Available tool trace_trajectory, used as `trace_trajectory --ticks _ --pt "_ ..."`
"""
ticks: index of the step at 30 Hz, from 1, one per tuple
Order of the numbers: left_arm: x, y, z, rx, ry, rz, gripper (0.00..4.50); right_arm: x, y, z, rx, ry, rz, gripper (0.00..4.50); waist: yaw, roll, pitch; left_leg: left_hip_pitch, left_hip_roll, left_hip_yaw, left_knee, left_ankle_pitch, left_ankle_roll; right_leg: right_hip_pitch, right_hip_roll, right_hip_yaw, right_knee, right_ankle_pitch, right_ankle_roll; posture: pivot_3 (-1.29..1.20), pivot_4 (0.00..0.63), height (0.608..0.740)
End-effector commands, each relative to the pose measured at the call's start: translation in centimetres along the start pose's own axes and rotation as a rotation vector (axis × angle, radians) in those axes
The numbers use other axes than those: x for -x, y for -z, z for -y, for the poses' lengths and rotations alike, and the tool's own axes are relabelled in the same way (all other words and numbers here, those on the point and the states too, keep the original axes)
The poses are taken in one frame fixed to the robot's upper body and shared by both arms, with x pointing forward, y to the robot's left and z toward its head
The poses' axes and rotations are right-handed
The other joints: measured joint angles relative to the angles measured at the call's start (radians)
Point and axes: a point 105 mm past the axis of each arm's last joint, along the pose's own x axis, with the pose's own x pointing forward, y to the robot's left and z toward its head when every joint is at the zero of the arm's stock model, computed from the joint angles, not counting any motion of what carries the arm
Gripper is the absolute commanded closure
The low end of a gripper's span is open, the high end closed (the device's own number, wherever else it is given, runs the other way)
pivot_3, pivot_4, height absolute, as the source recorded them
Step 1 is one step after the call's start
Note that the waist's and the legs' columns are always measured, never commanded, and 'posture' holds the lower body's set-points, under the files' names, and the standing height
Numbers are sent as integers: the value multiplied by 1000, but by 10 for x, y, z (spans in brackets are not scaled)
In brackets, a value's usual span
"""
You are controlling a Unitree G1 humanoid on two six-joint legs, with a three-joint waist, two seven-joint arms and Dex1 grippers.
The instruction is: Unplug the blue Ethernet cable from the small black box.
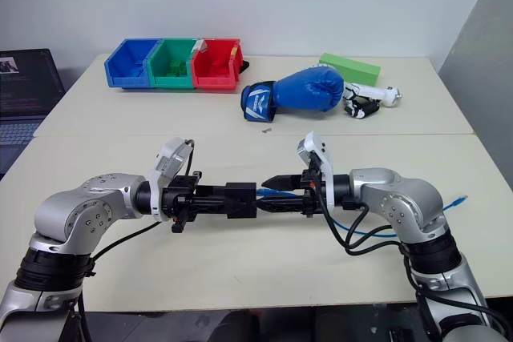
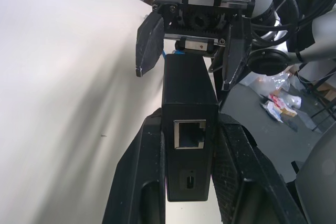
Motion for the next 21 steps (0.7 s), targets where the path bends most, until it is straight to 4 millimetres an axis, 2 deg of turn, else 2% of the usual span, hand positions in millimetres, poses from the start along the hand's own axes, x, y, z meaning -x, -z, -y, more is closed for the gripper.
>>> trace_trajectory --ticks 1,10,21 --pt "1 -7 5 -62 -1 -1 3701 3 -5 -4 9 -18 21 2462 0 0 0 0 0 0 0 0 0 0 0 0 0 0 0 0 150 740" --pt "1 -2 6 -64 6 -15 3701 4 -3 -5 -2 -29 9 4325 0 0 0 0 0 0 0 0 0 0 0 0 0 0 0 0 150 740" --pt "3 7 14 -84 53 -64 3701 7 -1 -8 -57 -66 -15 4419 0 0 0 0 0 0 0 0 0 0 0 0 0 0 0 0 150 740"
